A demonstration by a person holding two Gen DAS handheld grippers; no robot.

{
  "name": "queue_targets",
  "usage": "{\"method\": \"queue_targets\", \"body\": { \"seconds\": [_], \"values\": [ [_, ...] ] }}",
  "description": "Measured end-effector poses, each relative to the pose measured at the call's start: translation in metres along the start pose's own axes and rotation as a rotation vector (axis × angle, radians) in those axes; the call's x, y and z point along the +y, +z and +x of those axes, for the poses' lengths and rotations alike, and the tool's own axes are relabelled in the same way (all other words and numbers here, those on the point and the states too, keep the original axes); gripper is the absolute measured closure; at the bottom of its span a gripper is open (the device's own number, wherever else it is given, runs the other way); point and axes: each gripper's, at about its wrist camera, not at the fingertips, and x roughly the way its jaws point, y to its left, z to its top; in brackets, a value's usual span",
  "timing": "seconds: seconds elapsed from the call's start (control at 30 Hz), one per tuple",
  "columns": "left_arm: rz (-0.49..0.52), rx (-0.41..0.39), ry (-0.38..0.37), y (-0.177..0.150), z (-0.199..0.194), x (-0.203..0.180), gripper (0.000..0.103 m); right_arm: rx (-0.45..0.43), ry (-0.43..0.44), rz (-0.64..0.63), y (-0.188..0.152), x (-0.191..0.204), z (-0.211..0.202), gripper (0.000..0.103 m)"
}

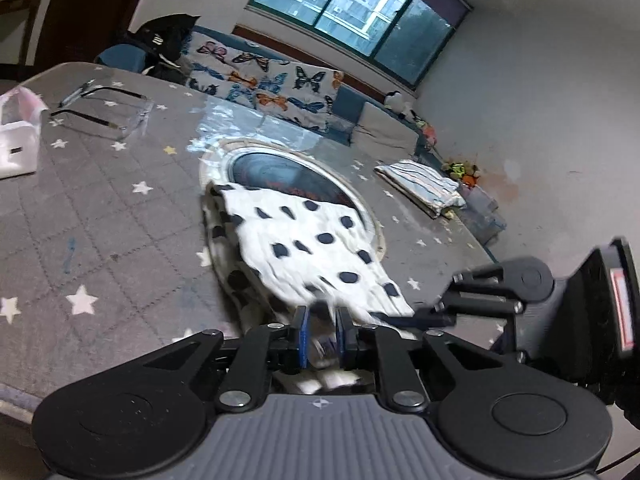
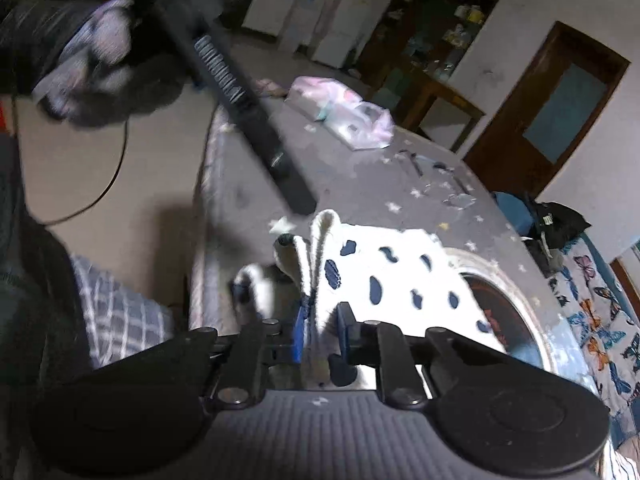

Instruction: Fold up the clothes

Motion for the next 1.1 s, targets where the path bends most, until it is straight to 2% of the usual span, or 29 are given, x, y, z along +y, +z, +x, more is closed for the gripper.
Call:
{"method": "queue_targets", "body": {
  "seconds": [0.1,0.2,0.37,0.47,0.7,0.8,0.9,0.93,1.1],
  "values": [
    [0.005,-0.016,0.008,0.003,-0.003,0.001,0.086,0.018,0.022,-0.057,-0.006,0.013,0.007,0.085],
    [0.028,-0.034,-0.010,0.010,0.003,-0.004,0.086,0.012,0.046,-0.057,-0.004,0.012,0.004,0.073],
    [0.078,-0.043,-0.075,0.024,0.028,-0.016,0.086,-0.012,0.109,0.092,-0.003,-0.011,-0.013,0.069],
    [0.086,-0.016,-0.094,0.025,0.051,-0.016,0.086,-0.030,0.126,0.191,-0.006,-0.029,-0.023,0.064],
    [0.112,0.089,-0.086,0.008,0.074,-0.008,0.086,-0.031,0.015,0.415,-0.018,-0.085,-0.025,0.063],
    [0.148,0.086,-0.076,0.007,0.070,-0.015,0.084,-0.019,-0.036,0.477,-0.021,-0.109,-0.009,0.063],
    [0.191,0.050,-0.072,0.011,0.067,-0.025,0.076,-0.005,-0.071,0.526,-0.024,-0.132,0.013,0.063],
    [0.203,0.041,-0.078,0.013,0.067,-0.029,0.076,0.003,-0.074,0.545,-0.025,-0.138,0.022,0.063],
    [0.243,0.085,-0.091,0.004,0.080,-0.036,0.076,0.035,-0.076,0.583,-0.033,-0.156,0.061,0.064]
  ]
}}
